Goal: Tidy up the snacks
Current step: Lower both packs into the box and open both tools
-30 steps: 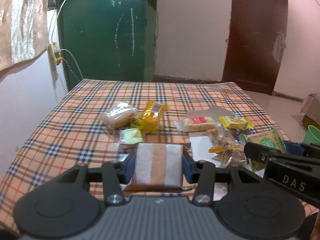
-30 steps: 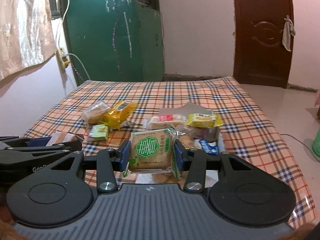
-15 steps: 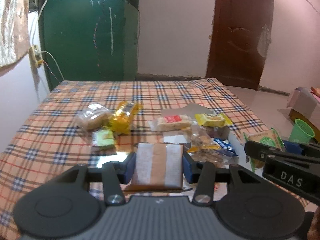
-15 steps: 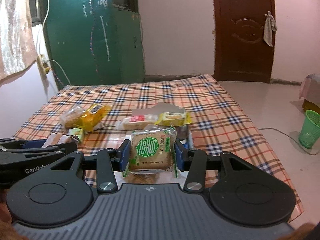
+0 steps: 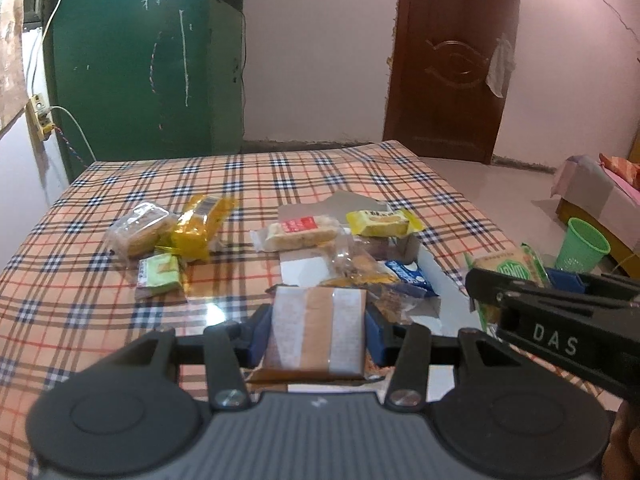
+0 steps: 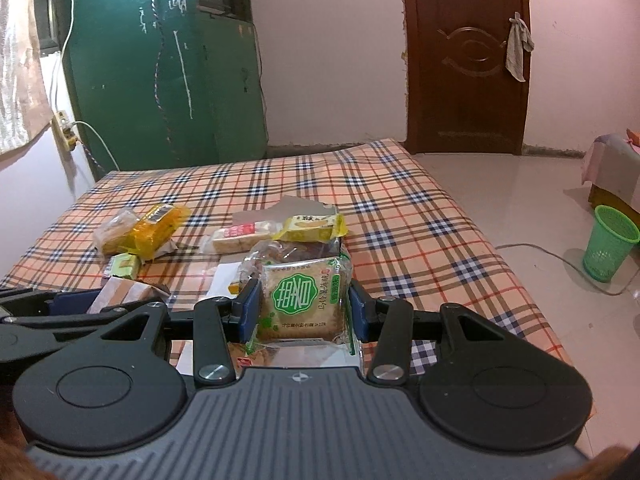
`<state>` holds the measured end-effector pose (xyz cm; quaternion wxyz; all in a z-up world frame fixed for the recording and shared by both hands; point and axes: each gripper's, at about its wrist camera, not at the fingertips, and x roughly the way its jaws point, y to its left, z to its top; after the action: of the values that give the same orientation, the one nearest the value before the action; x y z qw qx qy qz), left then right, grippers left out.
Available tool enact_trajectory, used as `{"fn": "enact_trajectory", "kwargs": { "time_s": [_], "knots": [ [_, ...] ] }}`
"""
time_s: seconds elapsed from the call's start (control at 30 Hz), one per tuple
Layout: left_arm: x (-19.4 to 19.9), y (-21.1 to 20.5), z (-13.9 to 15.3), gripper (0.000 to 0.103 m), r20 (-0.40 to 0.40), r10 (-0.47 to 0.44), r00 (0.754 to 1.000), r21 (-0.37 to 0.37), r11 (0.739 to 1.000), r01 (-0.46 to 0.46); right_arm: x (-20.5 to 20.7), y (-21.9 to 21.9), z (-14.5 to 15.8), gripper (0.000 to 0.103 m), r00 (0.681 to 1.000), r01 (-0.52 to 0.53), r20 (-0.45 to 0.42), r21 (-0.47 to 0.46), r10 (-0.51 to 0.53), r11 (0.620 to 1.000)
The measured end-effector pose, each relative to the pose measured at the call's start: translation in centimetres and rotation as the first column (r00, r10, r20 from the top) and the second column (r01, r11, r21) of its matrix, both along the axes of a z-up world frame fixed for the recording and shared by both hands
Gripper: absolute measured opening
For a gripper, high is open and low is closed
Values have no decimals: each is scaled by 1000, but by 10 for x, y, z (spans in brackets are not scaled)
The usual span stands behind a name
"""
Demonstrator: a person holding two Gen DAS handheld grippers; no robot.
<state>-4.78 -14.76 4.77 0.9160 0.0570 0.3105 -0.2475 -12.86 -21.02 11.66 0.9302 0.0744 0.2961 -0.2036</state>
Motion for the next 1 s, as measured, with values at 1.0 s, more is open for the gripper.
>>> {"fn": "enact_trajectory", "kwargs": {
  "time_s": [1.0],
  "knots": [
    [10, -23, -29, 47, -59, -68, 996, 20, 997, 69, 18, -19, -24, 56, 999, 5, -42, 44, -4, 999]
  ]
}}
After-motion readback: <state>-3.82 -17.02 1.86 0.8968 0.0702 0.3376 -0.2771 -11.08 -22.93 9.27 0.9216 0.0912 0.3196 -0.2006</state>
